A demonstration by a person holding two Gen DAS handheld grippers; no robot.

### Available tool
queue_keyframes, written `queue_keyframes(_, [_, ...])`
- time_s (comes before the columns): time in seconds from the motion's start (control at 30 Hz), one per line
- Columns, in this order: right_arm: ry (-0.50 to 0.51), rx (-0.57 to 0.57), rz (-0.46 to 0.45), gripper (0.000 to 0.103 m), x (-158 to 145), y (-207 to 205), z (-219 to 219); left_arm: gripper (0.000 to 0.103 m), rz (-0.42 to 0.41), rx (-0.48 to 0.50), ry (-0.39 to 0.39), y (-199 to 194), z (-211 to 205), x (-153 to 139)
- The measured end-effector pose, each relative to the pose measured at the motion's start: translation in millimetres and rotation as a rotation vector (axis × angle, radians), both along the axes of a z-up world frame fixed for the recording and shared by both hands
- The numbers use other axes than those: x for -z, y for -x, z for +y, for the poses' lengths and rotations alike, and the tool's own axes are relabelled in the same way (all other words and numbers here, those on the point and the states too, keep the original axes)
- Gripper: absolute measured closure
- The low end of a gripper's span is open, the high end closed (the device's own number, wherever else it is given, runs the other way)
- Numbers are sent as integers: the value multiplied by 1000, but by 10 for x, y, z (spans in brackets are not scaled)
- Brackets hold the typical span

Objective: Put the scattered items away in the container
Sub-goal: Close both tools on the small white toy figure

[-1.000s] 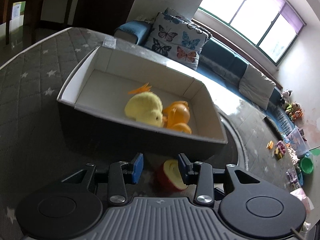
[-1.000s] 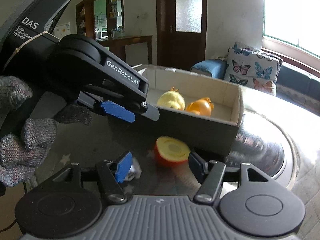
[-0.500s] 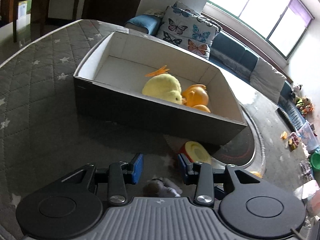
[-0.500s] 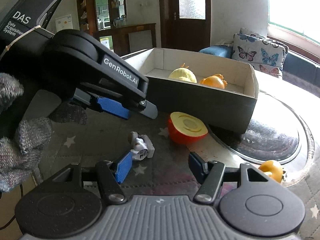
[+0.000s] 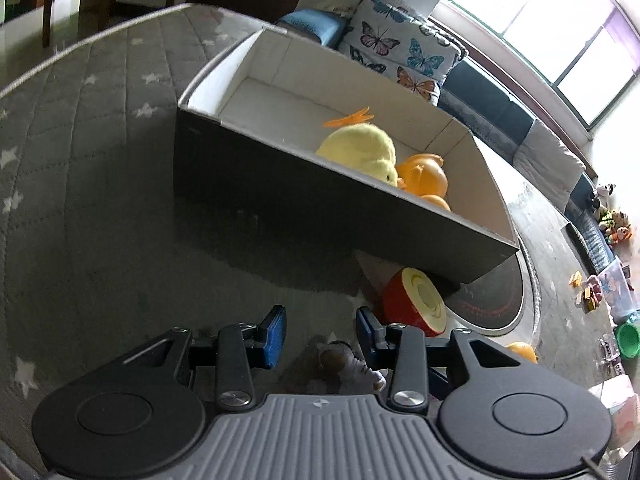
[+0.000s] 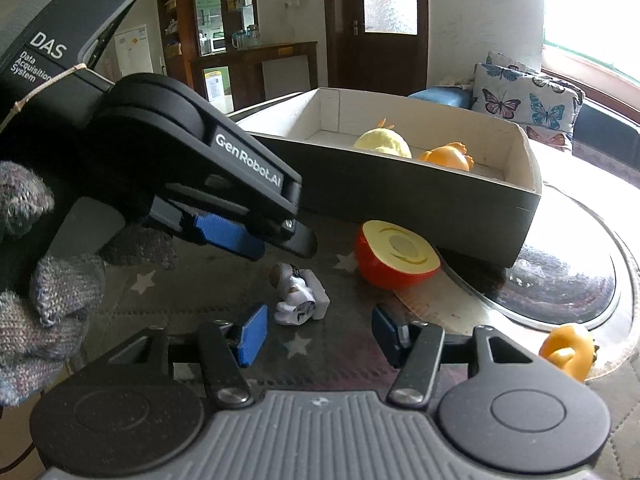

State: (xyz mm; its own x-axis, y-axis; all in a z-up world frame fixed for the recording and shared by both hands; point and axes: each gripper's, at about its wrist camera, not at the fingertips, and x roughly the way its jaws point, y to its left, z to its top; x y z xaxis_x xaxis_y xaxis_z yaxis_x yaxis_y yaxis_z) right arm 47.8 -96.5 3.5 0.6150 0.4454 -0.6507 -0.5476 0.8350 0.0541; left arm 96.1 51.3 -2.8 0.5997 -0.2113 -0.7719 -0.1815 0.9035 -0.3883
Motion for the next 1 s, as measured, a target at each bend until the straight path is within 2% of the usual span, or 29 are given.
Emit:
queue_keyframes(0.23, [-1,-6,0,54,-2,-29,36,63,23,-35,40,10,29,13])
queue_keyframes(0.63, [7,-12,9,75,37,-41,87,63,41,-80,129,88,58,44])
queue_keyframes(1.0, [3,-14,15,80,34,-32,86,65,55,-92,198,128,64,87])
